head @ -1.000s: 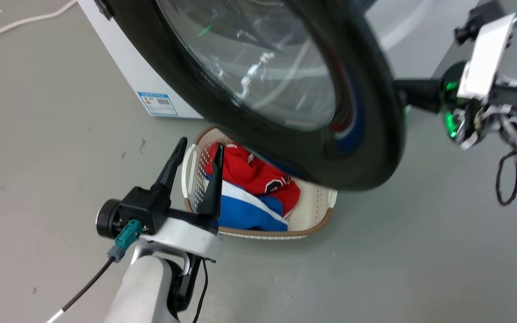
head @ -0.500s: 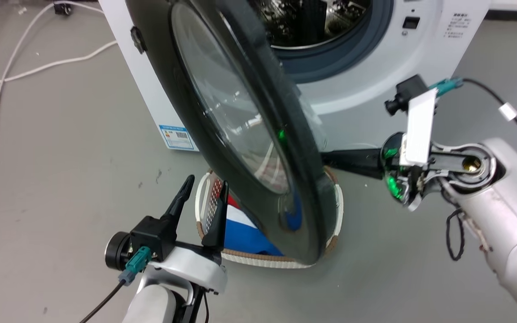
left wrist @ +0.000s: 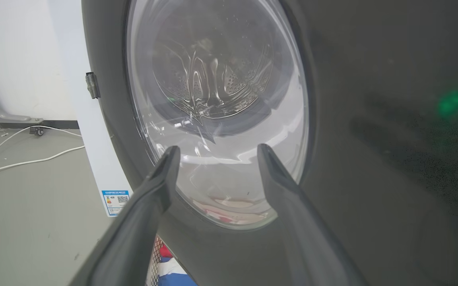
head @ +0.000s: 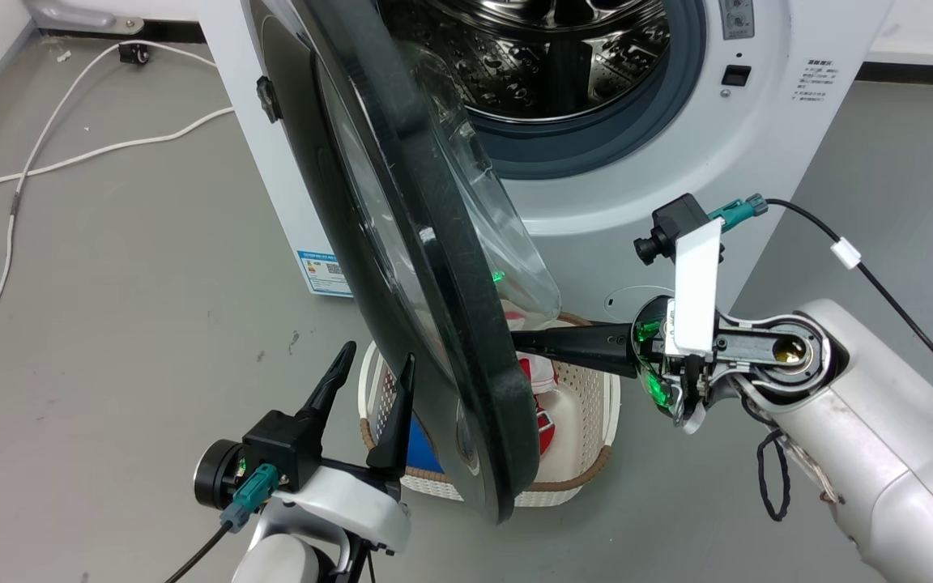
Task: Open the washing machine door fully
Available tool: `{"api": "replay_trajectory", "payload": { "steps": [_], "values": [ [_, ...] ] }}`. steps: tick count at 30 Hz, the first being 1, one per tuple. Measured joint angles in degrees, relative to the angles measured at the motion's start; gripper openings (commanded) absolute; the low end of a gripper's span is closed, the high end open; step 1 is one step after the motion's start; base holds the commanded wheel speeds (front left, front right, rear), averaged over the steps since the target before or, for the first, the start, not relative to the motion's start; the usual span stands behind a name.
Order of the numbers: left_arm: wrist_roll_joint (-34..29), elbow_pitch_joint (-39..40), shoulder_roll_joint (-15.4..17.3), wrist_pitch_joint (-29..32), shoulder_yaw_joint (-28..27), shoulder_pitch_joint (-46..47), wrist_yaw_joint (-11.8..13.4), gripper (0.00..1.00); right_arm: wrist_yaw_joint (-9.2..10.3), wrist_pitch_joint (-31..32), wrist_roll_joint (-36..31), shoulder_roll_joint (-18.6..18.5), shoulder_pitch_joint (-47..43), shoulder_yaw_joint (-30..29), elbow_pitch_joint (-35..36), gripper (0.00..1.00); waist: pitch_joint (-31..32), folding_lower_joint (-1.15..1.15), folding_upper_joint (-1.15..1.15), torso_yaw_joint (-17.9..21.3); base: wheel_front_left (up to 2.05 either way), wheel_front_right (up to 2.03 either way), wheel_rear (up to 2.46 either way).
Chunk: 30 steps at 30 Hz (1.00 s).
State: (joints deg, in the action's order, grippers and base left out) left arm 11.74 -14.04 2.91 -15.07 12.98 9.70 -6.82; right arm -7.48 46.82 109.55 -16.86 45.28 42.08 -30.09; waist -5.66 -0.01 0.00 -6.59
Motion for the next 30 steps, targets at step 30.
{"api": "replay_trajectory", "payload": {
  "steps": [30],
  "values": [
    [-0.24, -1.56, 0.1, 0.0, -5.39, -3.7, -0.58, 1.0, 0.0, -44.07, -7.47, -3.9, -44.31, -27.18, 28.84, 0.26, 5.99, 0.0, 0.0, 3.69, 0.0, 0.0, 0.0]
  ]
}}
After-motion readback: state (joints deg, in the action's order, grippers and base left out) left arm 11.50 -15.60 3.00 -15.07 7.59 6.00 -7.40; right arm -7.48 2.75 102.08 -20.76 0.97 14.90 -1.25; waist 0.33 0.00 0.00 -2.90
